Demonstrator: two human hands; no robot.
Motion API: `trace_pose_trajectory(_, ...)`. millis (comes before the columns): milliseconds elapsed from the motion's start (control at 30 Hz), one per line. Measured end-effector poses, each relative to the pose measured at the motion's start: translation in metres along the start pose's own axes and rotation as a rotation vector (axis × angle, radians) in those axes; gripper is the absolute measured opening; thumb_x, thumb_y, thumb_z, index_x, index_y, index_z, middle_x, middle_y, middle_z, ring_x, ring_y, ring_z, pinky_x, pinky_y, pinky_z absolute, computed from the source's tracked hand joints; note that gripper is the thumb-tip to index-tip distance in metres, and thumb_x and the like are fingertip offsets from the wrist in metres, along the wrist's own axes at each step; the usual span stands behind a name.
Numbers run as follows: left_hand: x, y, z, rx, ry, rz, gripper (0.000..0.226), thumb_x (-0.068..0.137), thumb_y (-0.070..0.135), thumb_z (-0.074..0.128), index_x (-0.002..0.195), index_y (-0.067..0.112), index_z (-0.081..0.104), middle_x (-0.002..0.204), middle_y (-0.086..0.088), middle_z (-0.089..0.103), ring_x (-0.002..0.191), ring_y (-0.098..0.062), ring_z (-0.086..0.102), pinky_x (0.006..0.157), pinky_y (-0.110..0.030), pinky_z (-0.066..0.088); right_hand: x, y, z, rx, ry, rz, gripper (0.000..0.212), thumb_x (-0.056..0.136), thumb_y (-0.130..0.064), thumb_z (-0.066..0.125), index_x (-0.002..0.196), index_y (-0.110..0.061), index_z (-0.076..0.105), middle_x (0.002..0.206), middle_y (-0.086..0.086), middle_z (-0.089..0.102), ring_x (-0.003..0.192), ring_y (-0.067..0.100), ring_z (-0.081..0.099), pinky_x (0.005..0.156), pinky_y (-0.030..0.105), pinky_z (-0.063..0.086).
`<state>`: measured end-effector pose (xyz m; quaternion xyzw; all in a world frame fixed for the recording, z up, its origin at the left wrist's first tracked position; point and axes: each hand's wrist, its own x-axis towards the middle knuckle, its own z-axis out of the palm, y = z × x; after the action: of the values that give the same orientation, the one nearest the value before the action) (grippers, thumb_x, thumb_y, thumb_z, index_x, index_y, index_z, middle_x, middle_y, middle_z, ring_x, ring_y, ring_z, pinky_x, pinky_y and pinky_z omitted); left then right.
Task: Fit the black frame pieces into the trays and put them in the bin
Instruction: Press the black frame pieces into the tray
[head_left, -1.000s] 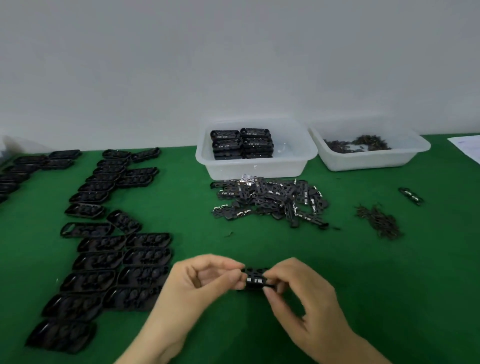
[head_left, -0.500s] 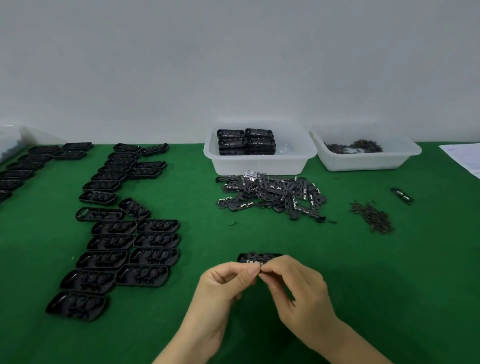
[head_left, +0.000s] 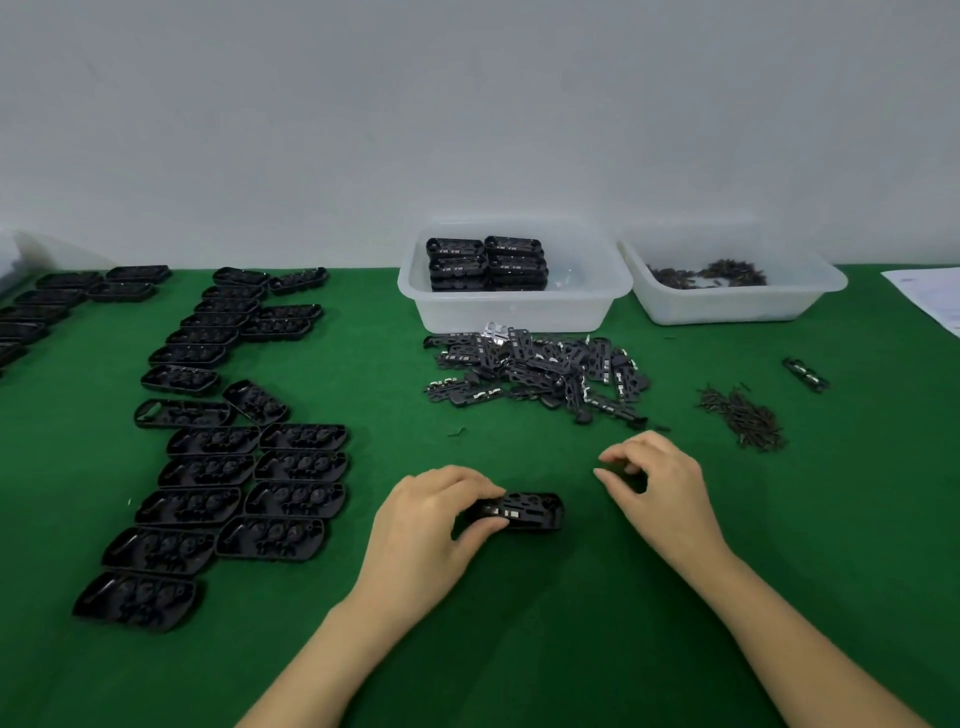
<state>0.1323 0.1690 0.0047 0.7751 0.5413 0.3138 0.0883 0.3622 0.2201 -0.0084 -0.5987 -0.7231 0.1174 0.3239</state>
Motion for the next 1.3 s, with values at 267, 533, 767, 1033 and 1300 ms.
trace_pose_trajectory(267, -0.001, -0.007, 0.007, -0.084, 0.035, -0.015, 0.020, 0.071, 0.029, 0.078, 0.089, 0.023, 0.074, 0.090, 0.016, 0.068, 0.084, -0.003, 0.063, 0.076, -0.031, 0.052, -0.024, -0.023, 0.003, -0.047, -0.267, -0.298, 0.056, 0.079, -0.061, 0.049, 0.116, -0.020, 0.055, 0.106, -0.010, 0.050, 0.095, 0.002, 0.045, 0.083, 0.013, 0.033)
trace_pose_trajectory(533, -0.007, -0.014, 0.004, -0.106, -0.023, 0.062, 0.019, 0.074, 0.032, 0.071, 0.089, 0.021, 0.074, 0.098, 0.011, 0.068, 0.092, -0.005, 0.064, 0.082, -0.030, 0.053, -0.025, -0.027, 0.014, -0.070, -0.238, -0.357, 0.039, 0.075, -0.035, 0.071, 0.106, -0.014, 0.063, 0.098, -0.003, 0.058, 0.087, 0.013, 0.054, 0.079, 0.029, 0.044)
trace_pose_trajectory(767, -0.011, -0.018, 0.007, 0.065, 0.009, 0.237, 0.015, 0.076, 0.018, 0.074, 0.090, 0.014, 0.075, 0.098, 0.002, 0.069, 0.092, -0.014, 0.066, 0.076, -0.030, 0.053, -0.029, -0.027, 0.012, -0.092, -0.185, -0.382, 0.042, 0.074, -0.032, 0.073, 0.109, -0.011, 0.064, 0.099, 0.001, 0.057, 0.088, 0.016, 0.055, 0.078, 0.032, 0.049)
trace_pose_trajectory(1033, -0.014, -0.016, 0.009, 0.111, 0.025, 0.325, 0.012, 0.080, 0.010, 0.071, 0.092, 0.010, 0.073, 0.107, -0.001, 0.069, 0.096, -0.016, 0.066, 0.068, -0.031, 0.054, -0.033, -0.030, 0.011, -0.136, -0.110, -0.489, 0.026, 0.073, -0.017, 0.073, 0.097, -0.007, 0.070, 0.091, 0.008, 0.063, 0.076, 0.020, 0.059, 0.064, 0.034, 0.054)
trace_pose_trajectory(1300, -0.013, -0.010, 0.011, 0.102, 0.030, 0.300, 0.019, 0.088, 0.018, 0.054, 0.090, 0.012, 0.072, 0.102, 0.003, 0.071, 0.089, -0.013, 0.066, 0.069, -0.028, 0.050, -0.035, -0.034, 0.011, -0.139, -0.120, -0.447, 0.030, 0.069, -0.016, 0.078, 0.096, -0.008, 0.068, 0.092, 0.005, 0.063, 0.076, 0.018, 0.061, 0.065, 0.029, 0.054)
